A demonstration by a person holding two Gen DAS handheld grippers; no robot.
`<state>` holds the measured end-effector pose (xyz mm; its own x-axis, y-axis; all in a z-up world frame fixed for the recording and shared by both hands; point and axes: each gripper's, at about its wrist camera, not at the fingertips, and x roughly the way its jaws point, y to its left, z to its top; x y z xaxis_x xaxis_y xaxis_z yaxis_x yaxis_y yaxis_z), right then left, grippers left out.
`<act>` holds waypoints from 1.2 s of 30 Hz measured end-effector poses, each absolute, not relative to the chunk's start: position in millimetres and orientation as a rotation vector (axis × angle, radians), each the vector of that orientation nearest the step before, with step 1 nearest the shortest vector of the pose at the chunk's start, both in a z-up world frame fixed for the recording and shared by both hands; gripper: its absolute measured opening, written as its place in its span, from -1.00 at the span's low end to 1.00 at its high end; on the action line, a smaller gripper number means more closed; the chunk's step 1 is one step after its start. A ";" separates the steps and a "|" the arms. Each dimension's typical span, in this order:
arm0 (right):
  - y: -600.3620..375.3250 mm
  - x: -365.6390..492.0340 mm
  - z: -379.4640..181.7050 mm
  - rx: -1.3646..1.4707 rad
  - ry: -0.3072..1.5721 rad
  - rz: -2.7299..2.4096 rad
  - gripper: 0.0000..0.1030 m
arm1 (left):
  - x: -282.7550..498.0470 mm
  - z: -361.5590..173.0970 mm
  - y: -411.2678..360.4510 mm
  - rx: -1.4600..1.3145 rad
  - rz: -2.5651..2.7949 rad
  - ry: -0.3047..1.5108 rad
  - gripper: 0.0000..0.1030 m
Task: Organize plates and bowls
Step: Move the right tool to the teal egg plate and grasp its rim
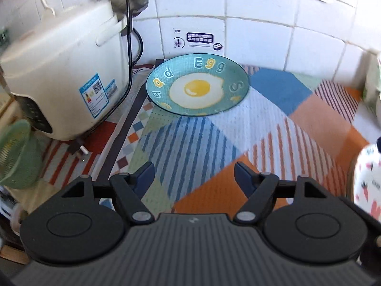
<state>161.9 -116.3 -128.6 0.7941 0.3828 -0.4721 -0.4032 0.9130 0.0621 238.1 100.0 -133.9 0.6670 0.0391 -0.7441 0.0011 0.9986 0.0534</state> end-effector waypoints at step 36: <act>-85.1 380.9 -208.1 0.585 0.953 0.407 -0.65 | 382.1 -213.1 158.4 -0.019 0.065 0.745 -0.52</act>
<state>380.9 -85.1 -208.1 0.5236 0.5648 -0.6378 -0.0705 0.7748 0.6283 382.1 158.4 -213.1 0.7335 0.0522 -0.6777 -0.0654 0.9978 0.0061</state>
